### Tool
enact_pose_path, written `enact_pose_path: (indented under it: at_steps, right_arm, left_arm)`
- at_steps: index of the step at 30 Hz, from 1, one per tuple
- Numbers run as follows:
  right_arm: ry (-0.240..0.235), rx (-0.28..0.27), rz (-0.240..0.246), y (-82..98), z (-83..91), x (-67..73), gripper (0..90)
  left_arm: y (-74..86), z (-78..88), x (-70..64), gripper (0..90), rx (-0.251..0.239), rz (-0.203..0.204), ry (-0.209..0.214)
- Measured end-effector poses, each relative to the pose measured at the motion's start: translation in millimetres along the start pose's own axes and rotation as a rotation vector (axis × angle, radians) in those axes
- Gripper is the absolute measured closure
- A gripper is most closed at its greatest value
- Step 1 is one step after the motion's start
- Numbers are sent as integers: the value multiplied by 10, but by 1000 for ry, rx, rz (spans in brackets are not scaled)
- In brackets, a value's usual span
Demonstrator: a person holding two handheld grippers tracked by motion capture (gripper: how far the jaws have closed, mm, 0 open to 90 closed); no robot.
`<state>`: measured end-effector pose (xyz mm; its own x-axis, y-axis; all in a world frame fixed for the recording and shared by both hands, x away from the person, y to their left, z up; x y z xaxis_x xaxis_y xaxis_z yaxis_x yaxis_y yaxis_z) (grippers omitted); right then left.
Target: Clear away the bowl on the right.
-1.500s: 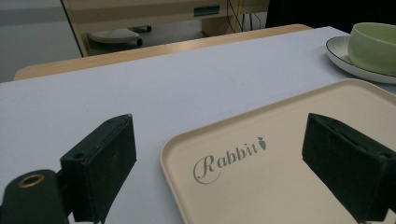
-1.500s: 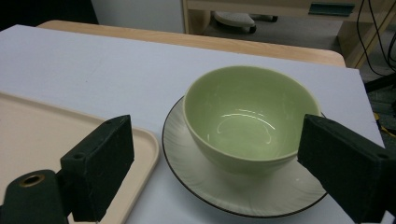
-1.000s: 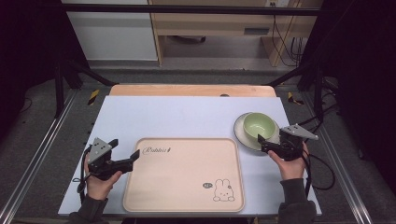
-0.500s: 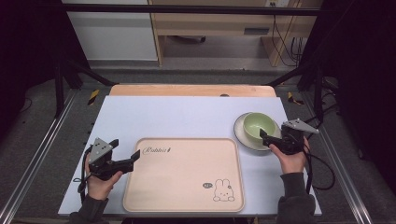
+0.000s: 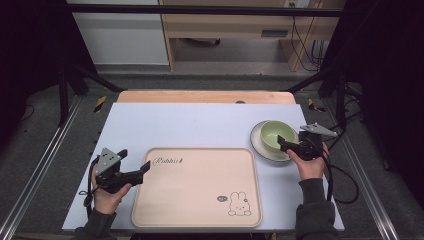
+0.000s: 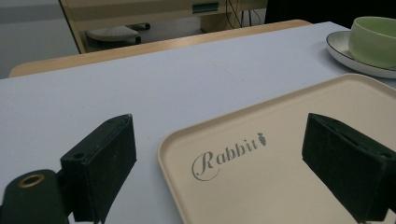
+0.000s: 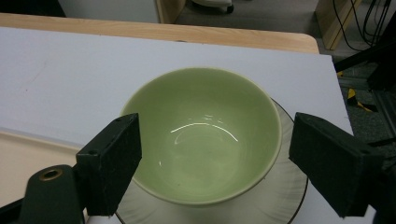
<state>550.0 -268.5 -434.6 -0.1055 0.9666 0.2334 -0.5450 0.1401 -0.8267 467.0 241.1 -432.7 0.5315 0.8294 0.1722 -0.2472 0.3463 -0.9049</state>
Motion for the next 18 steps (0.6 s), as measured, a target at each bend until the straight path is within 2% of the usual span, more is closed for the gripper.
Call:
enact_pose_path:
  at_steps: [8,18]
  right_arm:
    - [14,20,3,-20,-101,-43,179]
    - [33,38,-22,-35,-211,-130,195]
  left_arm:
    - [6,-6,-4,96,0,-1,2]
    - [13,-13,-11,96,4,-8,6]
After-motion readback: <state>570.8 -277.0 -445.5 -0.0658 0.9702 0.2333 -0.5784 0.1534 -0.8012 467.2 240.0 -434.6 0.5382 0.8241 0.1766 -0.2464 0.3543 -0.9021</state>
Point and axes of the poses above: each handheld gripper's, and its own axes: z roughly backward along the jaws, y roughly out of its underside, x roughly to its left, the point moved 5 cm from there along -z, roughly forward along the jaws, and after that the axes turned 12 degrees about -z, right-handed, at the moved point
